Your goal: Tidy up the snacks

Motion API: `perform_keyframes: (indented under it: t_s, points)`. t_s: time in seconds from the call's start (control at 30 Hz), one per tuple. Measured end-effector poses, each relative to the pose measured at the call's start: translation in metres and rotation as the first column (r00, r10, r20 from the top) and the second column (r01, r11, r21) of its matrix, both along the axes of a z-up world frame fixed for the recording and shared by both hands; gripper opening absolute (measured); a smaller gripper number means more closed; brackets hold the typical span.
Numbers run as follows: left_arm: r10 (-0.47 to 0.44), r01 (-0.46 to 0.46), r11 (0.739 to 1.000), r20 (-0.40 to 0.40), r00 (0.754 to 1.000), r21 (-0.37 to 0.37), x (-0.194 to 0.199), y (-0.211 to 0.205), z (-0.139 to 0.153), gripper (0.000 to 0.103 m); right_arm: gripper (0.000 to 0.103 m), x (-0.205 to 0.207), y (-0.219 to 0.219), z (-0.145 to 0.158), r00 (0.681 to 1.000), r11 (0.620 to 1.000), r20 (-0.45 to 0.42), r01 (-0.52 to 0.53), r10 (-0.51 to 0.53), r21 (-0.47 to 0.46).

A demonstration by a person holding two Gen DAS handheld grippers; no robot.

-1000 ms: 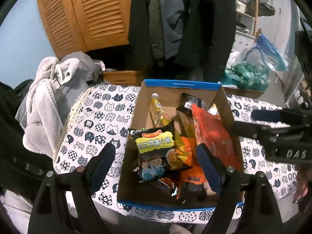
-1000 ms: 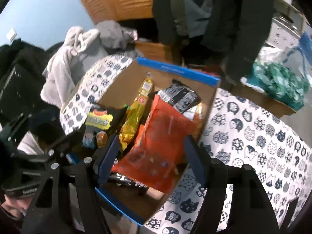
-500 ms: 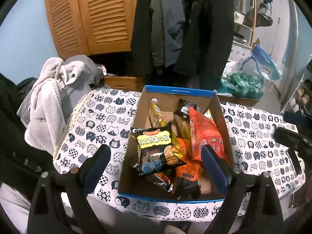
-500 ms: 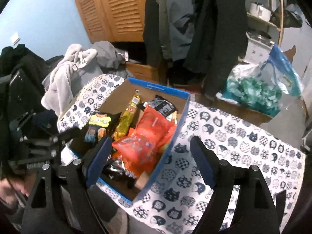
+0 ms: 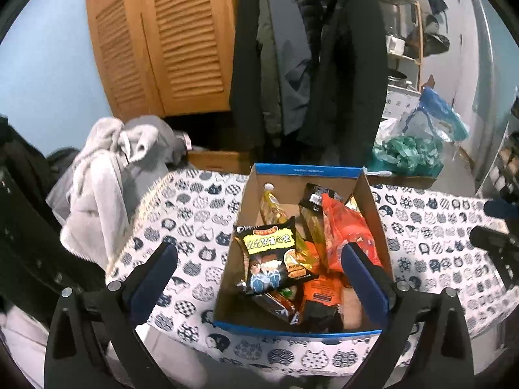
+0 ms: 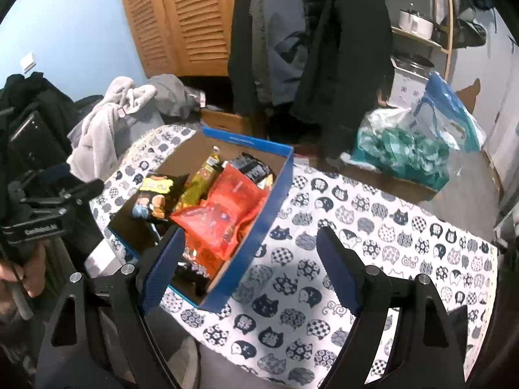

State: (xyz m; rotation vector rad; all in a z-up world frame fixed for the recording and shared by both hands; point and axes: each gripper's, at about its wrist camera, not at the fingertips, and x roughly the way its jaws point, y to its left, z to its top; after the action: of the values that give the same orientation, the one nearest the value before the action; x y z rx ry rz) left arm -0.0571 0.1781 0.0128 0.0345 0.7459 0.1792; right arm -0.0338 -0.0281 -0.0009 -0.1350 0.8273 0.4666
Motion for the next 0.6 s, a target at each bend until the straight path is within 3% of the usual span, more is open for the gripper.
perform_keyframes:
  t_s: [0.23,0.6]
  points:
    - [-0.057,0.057,0.998,0.014,0.998,0.013,-0.002,-0.015,0.001,0.102,0.082,0.001,-0.015,-0.002,1.000,1.000,-0.005,0.029,-0.029,0.007]
    - [-0.075,0.074,0.997,0.041,0.996,0.021,-0.006,-0.023,0.005,0.102,0.082,0.002,-0.020,-0.002,0.999,0.999,0.005,0.036,-0.036,-0.005]
